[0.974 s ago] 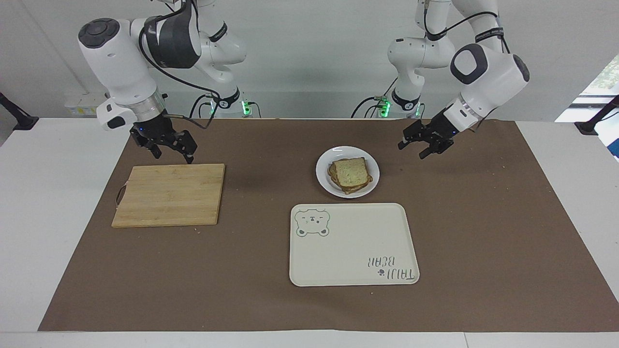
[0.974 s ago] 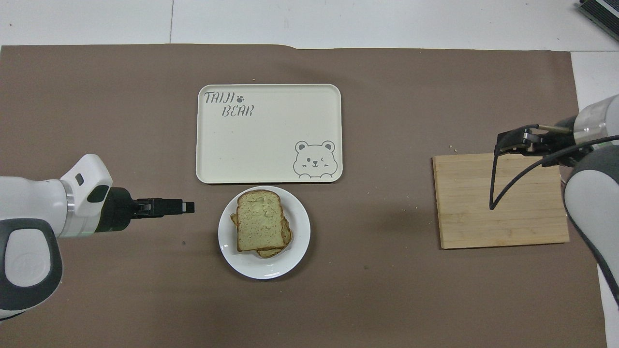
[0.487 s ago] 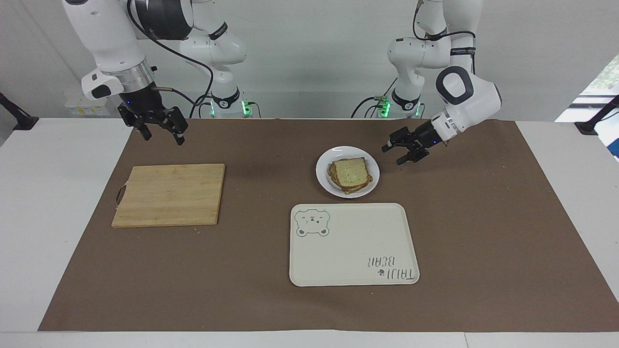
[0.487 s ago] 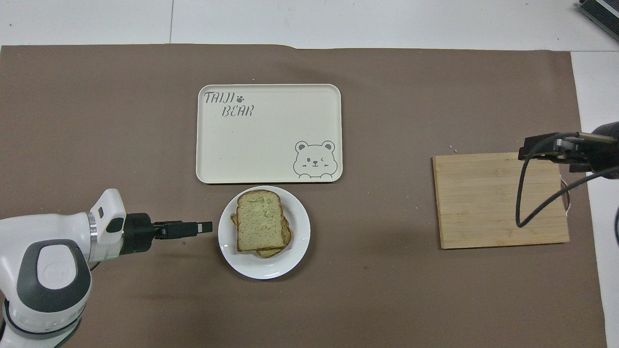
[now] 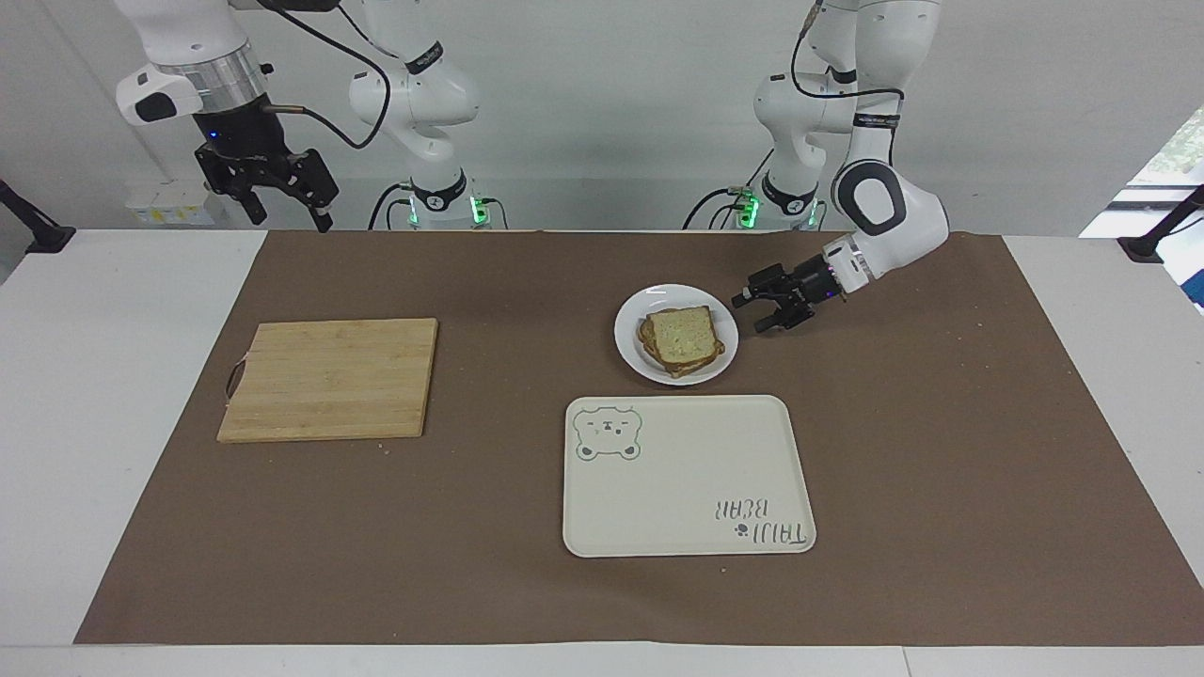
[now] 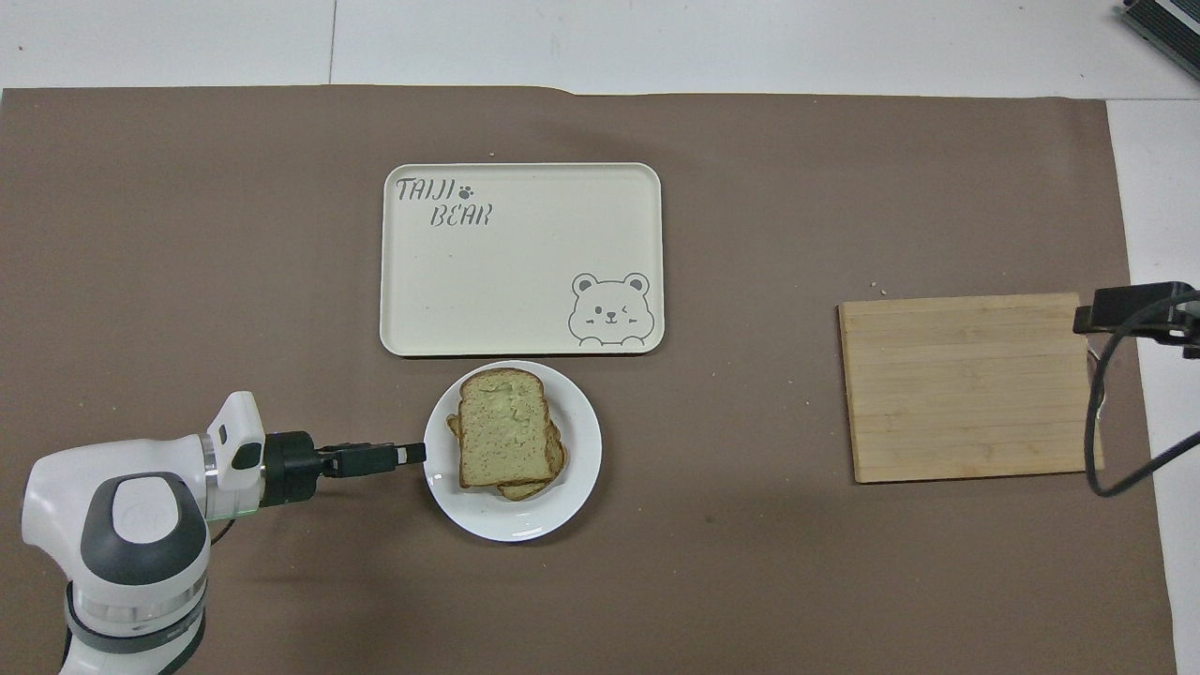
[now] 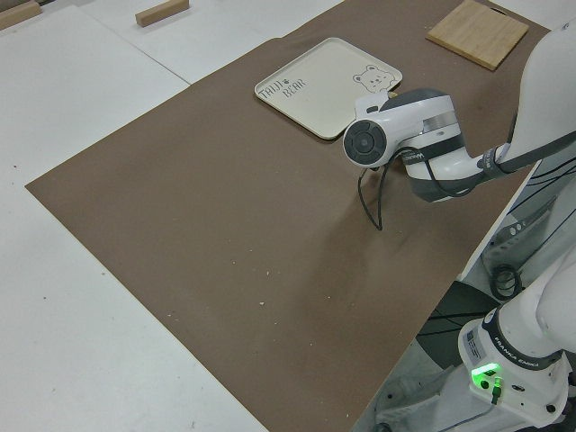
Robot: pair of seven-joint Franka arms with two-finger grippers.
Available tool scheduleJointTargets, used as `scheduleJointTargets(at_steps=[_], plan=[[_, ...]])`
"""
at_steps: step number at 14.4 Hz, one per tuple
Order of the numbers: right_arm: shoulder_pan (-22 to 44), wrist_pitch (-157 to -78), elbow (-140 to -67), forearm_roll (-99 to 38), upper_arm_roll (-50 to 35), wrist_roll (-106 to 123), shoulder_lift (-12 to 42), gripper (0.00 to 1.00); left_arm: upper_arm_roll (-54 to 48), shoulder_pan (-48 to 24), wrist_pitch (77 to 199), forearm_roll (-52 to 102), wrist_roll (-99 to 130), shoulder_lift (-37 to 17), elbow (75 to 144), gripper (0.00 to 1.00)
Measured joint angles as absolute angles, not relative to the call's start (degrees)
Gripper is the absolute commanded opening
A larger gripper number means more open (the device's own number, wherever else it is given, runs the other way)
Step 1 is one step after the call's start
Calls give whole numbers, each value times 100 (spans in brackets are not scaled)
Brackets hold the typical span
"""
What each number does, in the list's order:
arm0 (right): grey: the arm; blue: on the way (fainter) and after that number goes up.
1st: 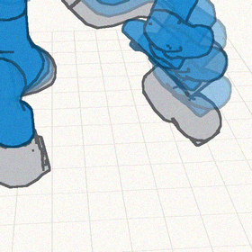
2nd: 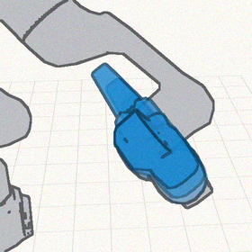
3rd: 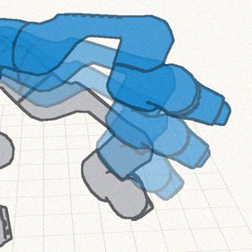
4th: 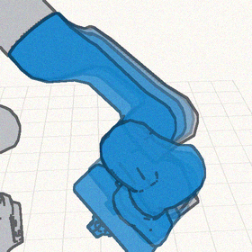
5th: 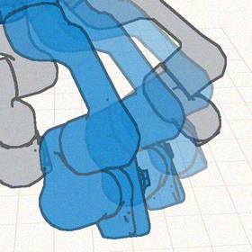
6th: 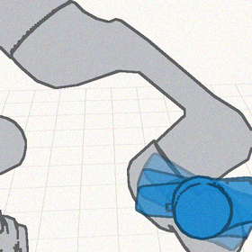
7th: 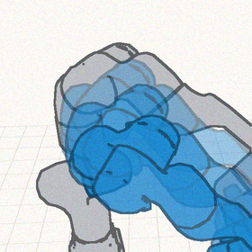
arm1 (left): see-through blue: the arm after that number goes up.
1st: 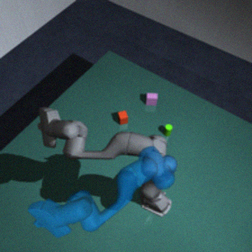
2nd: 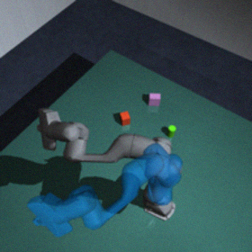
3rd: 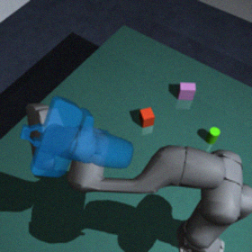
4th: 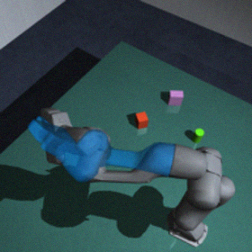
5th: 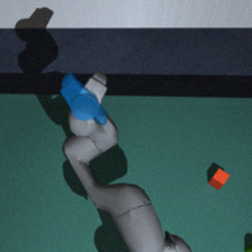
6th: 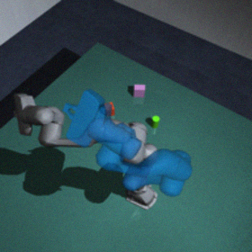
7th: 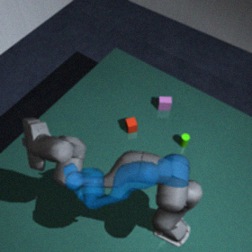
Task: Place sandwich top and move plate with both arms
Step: 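Grip the white plate rim with the left gripper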
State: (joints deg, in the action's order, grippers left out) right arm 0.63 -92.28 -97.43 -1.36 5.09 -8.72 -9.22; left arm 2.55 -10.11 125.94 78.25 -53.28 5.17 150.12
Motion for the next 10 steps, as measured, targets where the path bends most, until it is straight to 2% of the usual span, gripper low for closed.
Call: scheduleJointTargets(at_steps=[3, 7, 9, 10], plan=[[25, -9192, -9743, 8, 495, -374, -920, 100, 255, -1010, 12591, 8691, -6253, 227, 15242, 90], [55, -9158, -9735, 253, 429, -161, -875, 100, 267, -1003, 12421, 9124, -6475, 186, 15269, 83], [155, -9158, -9721, 358, 383, -88, -827, 100, 265, -1004, 12379, 9241, -6495, 172, 15269, 71], [192, -9155, -9721, 357, 370, -88, -820, 100, 262, -1004, 12373, 9265, -6499, 169, 15269, 58]])
